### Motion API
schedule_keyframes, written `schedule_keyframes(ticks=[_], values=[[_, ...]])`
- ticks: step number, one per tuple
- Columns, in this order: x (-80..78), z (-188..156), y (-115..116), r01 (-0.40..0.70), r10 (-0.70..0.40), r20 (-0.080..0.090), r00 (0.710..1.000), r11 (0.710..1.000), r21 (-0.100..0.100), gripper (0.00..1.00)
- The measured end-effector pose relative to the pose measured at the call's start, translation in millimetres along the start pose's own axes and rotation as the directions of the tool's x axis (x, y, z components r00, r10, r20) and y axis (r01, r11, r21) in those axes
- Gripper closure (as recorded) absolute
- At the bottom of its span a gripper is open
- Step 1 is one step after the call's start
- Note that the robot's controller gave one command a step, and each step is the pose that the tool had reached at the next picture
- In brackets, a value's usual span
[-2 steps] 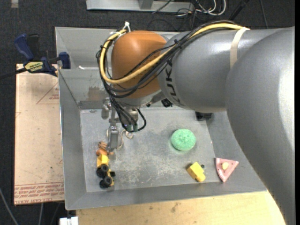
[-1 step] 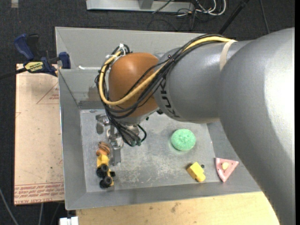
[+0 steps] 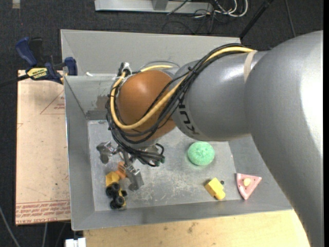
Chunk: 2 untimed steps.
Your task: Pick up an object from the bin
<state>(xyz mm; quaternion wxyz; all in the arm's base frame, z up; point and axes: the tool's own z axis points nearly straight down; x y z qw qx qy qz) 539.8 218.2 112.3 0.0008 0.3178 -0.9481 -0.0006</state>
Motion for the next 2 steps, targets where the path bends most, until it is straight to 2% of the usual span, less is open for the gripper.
schedule_keyframes(ticks=[1, 2], values=[[0.2, -25, -3, 0.052, -0.052, 0.004, 0.999, 0.999, 0.000, 0.00], [-0.3, 13, 21, 0.282, -0.282, 0.003, 0.959, 0.959, 0.003, 0.00]])
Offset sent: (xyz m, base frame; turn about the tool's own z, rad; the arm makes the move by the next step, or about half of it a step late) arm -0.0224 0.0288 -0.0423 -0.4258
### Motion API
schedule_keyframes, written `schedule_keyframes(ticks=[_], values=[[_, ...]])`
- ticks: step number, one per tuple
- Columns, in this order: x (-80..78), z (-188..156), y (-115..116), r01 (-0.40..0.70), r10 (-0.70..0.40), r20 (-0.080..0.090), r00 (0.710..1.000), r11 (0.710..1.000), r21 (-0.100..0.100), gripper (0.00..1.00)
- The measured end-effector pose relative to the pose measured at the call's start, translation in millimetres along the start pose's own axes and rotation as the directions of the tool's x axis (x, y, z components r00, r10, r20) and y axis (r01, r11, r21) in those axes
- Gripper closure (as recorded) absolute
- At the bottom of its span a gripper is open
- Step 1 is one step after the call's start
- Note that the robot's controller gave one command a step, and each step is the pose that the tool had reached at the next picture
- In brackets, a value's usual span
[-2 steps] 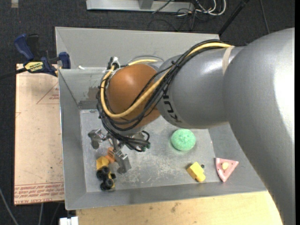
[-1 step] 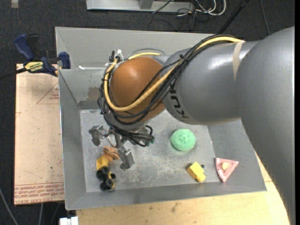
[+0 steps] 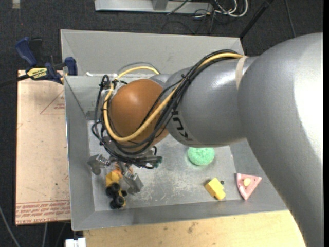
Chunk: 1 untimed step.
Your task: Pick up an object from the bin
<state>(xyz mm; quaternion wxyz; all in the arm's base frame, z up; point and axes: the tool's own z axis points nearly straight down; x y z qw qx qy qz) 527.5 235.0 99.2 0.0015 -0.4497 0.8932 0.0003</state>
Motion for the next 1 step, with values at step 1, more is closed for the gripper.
schedule_keyframes(ticks=[1], values=[[5.0, 29.2, -0.8, 0.249, -0.249, 0.001, 0.969, 0.969, -0.002, 1.00]])
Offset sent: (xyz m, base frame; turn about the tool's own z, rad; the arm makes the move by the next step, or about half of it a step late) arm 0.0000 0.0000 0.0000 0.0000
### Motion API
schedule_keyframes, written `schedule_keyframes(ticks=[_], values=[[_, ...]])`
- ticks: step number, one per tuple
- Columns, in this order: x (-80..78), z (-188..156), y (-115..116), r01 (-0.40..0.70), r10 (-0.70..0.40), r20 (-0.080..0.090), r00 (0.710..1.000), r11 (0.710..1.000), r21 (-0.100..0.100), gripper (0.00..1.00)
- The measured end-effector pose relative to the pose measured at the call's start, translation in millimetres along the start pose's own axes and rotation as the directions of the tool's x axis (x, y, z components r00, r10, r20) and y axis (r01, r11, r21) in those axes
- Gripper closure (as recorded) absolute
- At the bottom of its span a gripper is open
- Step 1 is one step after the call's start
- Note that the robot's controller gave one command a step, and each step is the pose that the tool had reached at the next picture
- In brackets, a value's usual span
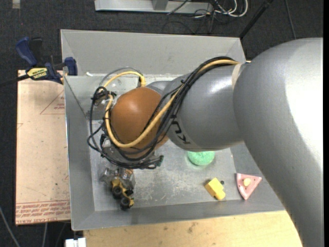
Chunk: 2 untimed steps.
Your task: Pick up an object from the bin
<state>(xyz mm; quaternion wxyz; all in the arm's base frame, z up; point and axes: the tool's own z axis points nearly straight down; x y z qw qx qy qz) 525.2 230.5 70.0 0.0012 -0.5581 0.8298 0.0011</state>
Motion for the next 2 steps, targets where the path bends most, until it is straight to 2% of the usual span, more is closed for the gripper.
schedule_keyframes(ticks=[2], values=[[0.4, -3.5, 0.7, -0.001, 0.001, -0.001, 1.000, 1.000, -0.002, 1.00]])
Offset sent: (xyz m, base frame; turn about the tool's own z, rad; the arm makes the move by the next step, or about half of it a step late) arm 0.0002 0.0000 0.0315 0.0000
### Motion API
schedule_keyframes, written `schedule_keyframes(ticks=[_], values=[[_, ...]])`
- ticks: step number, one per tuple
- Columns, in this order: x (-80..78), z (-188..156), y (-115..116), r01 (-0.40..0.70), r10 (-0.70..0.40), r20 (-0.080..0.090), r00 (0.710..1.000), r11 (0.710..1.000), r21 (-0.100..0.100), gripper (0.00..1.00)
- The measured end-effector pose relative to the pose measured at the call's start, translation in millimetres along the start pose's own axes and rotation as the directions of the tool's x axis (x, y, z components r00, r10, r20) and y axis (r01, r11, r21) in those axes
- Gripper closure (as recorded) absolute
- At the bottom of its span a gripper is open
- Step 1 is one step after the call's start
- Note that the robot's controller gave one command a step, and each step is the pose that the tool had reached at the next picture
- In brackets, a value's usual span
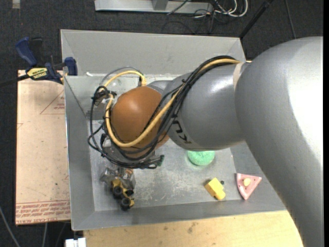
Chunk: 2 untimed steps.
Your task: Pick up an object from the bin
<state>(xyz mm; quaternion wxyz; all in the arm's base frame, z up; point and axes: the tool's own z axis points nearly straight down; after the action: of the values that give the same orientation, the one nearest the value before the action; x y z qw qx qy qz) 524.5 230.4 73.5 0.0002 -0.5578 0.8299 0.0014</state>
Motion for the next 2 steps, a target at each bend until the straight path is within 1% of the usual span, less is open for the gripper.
schedule_keyframes(ticks=[2], values=[[-0.5, -20.4, 0.1, -0.001, 0.001, 0.000, 1.000, 1.000, 0.001, 1.00]])
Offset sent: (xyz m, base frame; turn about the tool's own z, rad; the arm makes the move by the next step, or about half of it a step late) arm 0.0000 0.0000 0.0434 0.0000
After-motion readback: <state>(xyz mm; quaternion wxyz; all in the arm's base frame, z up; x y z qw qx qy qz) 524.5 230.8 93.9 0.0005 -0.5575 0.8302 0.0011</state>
